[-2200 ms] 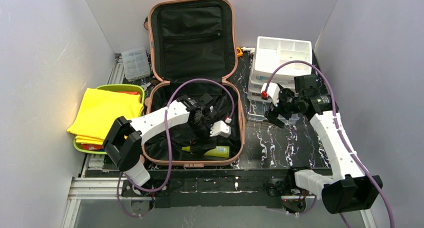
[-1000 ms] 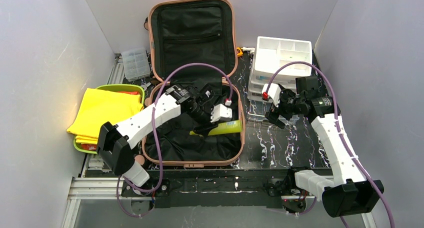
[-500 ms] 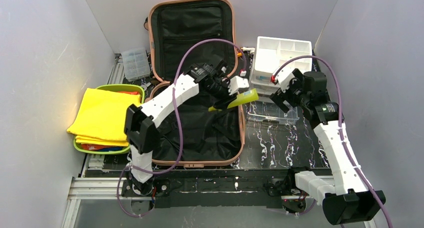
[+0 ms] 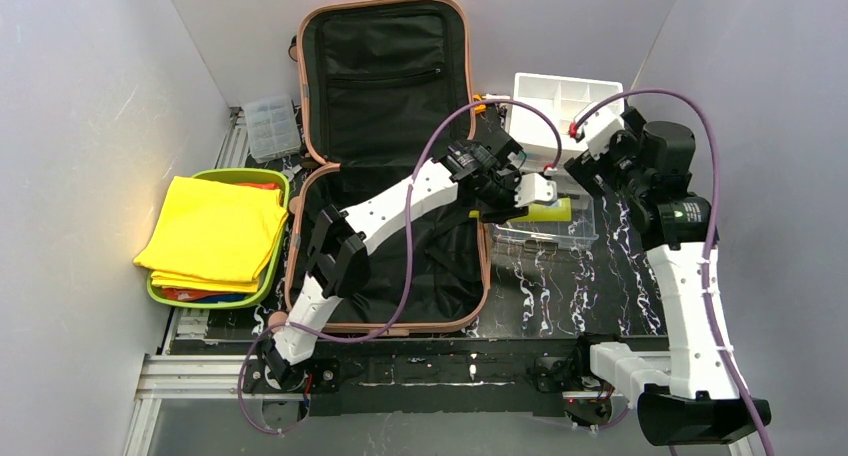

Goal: Open, take out, and arrange the luggage
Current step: Pass from the left arm to the right

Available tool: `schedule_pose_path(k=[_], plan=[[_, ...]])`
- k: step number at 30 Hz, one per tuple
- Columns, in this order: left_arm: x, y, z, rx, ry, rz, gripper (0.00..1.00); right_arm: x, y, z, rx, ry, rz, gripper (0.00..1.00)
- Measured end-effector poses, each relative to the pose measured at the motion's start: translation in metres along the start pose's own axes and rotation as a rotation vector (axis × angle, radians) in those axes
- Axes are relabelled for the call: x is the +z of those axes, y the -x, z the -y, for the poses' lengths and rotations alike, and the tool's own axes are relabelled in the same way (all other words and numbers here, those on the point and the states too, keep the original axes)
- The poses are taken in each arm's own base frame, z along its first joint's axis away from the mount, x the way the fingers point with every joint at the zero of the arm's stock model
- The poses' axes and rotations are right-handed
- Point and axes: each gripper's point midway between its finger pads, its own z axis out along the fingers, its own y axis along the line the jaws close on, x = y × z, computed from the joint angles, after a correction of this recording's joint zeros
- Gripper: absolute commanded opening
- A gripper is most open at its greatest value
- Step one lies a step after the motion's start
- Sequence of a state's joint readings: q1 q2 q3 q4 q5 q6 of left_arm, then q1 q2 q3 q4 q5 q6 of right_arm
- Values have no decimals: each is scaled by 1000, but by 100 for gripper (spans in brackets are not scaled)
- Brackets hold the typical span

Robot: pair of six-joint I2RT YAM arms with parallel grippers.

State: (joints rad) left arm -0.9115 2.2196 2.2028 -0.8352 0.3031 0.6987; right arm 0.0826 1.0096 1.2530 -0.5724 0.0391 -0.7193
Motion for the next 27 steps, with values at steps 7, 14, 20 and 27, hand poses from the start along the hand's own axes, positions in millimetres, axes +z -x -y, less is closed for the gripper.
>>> schedule_pose_path(k=[7, 14, 20, 27], plan=[[9, 17, 5, 47, 14, 40, 0, -39, 10, -63, -272, 396, 123, 99], [4, 10, 12, 62, 19, 60, 0, -48, -4, -98, -322, 571, 135, 98], [-13, -10, 30, 53, 0, 26, 0, -49, 5, -108, -324, 662, 179, 98], [-43, -19, 36, 30, 16, 27, 0, -46, -2, -137, -291, 782, 227, 98]])
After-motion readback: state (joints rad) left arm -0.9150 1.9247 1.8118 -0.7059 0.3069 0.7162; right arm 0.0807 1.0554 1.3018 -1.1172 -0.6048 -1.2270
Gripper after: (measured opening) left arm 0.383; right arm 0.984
